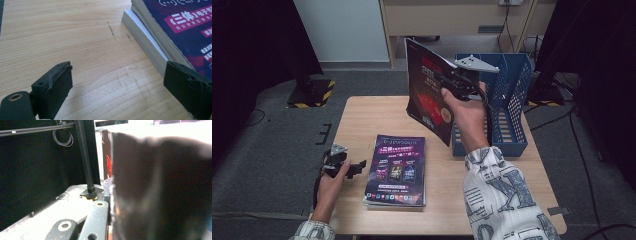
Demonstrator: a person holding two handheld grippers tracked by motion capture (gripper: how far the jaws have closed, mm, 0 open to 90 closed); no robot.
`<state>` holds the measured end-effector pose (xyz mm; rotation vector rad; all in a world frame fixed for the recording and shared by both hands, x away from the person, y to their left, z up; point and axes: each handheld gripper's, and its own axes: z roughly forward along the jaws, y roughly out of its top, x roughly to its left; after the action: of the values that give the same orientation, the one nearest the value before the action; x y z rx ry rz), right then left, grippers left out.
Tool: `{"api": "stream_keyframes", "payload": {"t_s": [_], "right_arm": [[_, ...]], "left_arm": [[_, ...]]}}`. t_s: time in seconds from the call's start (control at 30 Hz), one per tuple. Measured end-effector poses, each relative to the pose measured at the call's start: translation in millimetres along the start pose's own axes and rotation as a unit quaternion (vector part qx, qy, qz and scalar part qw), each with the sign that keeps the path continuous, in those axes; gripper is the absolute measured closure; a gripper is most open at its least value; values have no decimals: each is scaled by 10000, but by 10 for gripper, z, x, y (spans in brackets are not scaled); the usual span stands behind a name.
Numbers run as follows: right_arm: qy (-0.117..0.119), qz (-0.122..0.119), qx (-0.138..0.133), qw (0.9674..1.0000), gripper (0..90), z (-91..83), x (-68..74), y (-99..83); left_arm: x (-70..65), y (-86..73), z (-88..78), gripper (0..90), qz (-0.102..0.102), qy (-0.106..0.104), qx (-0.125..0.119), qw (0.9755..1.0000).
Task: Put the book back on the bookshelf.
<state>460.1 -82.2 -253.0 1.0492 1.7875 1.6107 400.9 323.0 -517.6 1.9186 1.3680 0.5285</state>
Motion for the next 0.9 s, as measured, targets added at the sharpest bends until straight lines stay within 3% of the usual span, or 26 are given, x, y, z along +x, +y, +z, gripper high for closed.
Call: {"api": "stream_keyframes", "payload": {"t_s": [0.9], "right_arm": [[-409,-55,12,9991,860,-404,-374,-23]], "left_arm": [[15,-8,-9,79,-18,50,-9,10000]]}}
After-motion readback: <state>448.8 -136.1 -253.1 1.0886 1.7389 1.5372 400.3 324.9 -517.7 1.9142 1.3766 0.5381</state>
